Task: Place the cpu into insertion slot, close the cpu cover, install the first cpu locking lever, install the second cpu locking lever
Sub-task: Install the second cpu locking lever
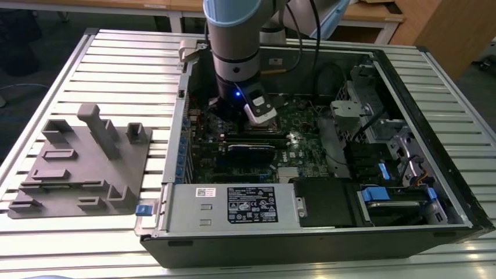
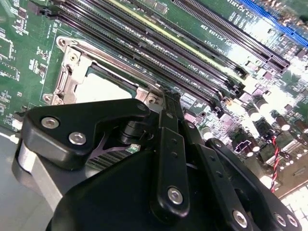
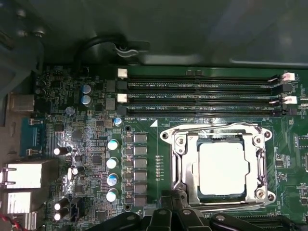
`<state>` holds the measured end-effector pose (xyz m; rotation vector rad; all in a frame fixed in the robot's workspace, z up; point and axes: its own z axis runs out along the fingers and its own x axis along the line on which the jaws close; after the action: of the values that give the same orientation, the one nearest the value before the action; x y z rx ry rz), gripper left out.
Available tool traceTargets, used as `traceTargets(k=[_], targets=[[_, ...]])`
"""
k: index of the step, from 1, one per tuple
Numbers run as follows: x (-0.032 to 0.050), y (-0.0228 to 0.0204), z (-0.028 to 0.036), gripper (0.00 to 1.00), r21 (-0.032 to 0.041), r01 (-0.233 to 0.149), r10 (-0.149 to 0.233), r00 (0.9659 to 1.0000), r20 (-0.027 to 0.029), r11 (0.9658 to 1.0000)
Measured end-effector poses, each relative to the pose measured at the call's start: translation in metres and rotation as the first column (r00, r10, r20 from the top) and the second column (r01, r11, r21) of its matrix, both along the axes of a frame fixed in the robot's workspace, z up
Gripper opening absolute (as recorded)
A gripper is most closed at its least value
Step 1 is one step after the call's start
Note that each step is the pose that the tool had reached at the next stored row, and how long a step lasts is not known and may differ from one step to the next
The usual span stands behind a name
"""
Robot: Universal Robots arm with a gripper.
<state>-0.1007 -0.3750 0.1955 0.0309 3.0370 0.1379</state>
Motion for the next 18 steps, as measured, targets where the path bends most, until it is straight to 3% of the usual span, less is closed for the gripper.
traceTargets(k=[7, 18], targets=[[-0.0046, 0.0001, -0.0004, 0.11, 0.0023, 0.000, 0.000, 1.0000, 0.0076, 1.0000], [-0.0063, -0.0001, -0.0006, 0.11, 0.0023, 0.000, 0.000, 0.9999, 0.0101, 1.0000]])
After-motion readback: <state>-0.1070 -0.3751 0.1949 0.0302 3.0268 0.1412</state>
